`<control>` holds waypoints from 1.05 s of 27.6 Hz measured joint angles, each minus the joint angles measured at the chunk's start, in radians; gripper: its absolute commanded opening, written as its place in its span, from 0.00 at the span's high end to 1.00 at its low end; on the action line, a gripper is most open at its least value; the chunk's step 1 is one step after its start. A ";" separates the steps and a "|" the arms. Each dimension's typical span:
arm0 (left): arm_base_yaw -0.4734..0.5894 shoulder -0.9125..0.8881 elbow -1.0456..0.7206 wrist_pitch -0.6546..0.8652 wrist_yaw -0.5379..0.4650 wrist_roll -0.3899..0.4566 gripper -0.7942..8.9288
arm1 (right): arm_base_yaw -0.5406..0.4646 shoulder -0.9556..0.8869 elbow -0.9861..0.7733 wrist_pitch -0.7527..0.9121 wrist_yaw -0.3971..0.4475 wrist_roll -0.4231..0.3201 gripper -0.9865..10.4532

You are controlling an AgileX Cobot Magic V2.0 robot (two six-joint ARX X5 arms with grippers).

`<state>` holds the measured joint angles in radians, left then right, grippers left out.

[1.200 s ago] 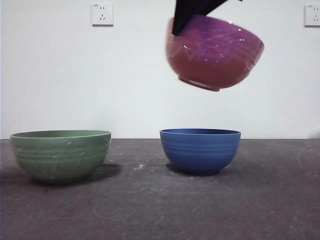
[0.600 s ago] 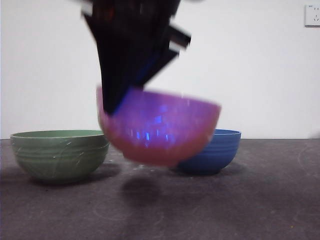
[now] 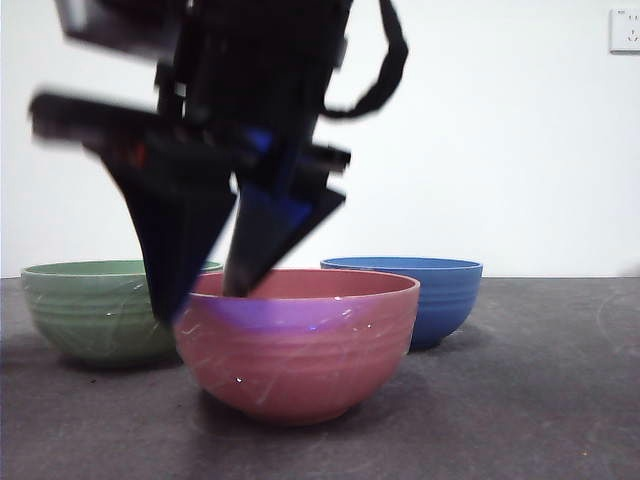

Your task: Pick up the green bowl on the top,put the green bowl on the left,pick up the red bowl in the middle,put the red bowl on the right

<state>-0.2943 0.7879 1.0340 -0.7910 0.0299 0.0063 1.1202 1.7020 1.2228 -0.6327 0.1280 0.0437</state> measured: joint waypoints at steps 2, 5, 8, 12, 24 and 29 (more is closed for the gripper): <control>0.000 0.000 0.000 0.006 0.000 0.000 0.50 | -0.032 -0.103 0.000 0.042 0.010 -0.044 0.75; 0.000 0.000 0.000 0.060 0.000 0.000 0.51 | -0.172 -0.269 0.002 0.076 0.029 -0.122 0.88; 0.000 0.000 0.000 0.090 0.007 0.000 0.94 | -0.388 -0.382 0.002 0.079 -0.063 -0.134 0.92; 0.000 0.000 0.000 0.122 0.019 0.009 0.93 | -0.678 -0.556 -0.066 0.157 -0.152 -0.100 0.92; 0.005 -0.202 -0.364 0.352 0.000 0.011 0.92 | -0.877 -1.050 -0.562 0.414 -0.133 -0.002 0.91; 0.005 -0.209 -0.376 0.354 0.000 0.011 0.92 | -0.876 -1.078 -0.565 0.419 -0.050 0.003 0.91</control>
<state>-0.2897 0.5785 0.6582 -0.4366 0.0296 0.0174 0.2440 0.6243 0.6579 -0.2134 0.0776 0.0463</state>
